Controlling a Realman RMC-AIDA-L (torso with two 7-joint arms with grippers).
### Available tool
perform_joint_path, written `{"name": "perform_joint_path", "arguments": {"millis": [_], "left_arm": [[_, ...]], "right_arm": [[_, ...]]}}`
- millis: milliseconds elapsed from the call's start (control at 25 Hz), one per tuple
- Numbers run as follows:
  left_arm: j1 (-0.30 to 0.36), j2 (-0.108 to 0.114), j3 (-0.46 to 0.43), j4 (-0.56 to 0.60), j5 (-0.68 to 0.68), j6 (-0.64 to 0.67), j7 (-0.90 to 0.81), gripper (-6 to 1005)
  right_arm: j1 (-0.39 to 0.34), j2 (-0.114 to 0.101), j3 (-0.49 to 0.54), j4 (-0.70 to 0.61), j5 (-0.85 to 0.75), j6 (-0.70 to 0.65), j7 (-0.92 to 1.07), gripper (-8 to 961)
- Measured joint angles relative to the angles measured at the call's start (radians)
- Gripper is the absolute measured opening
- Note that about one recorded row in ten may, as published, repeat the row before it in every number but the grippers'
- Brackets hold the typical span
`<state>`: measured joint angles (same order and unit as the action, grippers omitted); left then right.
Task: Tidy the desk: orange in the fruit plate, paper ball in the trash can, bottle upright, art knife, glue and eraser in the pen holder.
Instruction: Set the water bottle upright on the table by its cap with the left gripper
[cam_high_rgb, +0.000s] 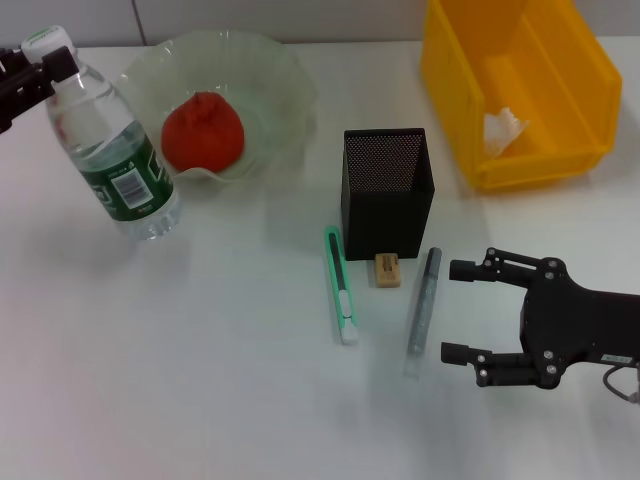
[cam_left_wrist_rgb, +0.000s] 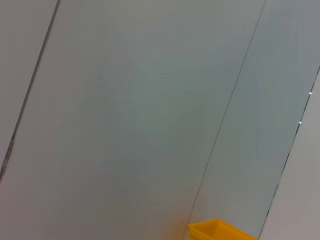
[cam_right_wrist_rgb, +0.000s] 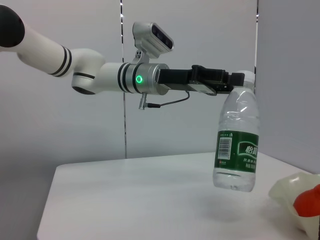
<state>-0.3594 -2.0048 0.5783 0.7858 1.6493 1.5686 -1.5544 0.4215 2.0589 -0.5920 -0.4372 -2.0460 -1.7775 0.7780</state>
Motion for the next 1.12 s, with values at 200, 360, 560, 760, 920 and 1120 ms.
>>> {"name": "perform_joint_path", "arguments": {"millis": [200,360,560,760,920,1120], "left_arm": [[0.009,-0.013,-0.014,-0.001,-0.001,0.0,0.067,475],[0.013,-0.033,-0.042,-0.001,-0.001,0.001,0.131,478],[0.016,-0.05,-0.06,-0.006,-0.001,-0.002,0.211,482],[0.015,-0.061,-0.076,-0.027,-0.002,-0.009,0.29,486],[0.013,-0.061,-0.079,-0.064,-0.023,-0.015,0.349,489],[0.014,-0.062,-0.08,-0.105,-0.027,-0.033,0.412,493]], "right_arm": [[-0.002,0.0,0.0,0.001,-0.001,0.001,0.001,830],[-0.003,0.001,-0.003,0.007,-0.002,0.001,0.001,830],[-0.003,0.001,-0.003,0.01,-0.002,0.003,0.002,831],[-0.003,0.001,-0.003,0.015,-0.002,0.006,0.003,831],[-0.003,0.001,-0.004,0.018,-0.002,0.009,0.003,831],[-0.003,0.002,-0.002,0.02,-0.002,0.01,0.003,831]]}}
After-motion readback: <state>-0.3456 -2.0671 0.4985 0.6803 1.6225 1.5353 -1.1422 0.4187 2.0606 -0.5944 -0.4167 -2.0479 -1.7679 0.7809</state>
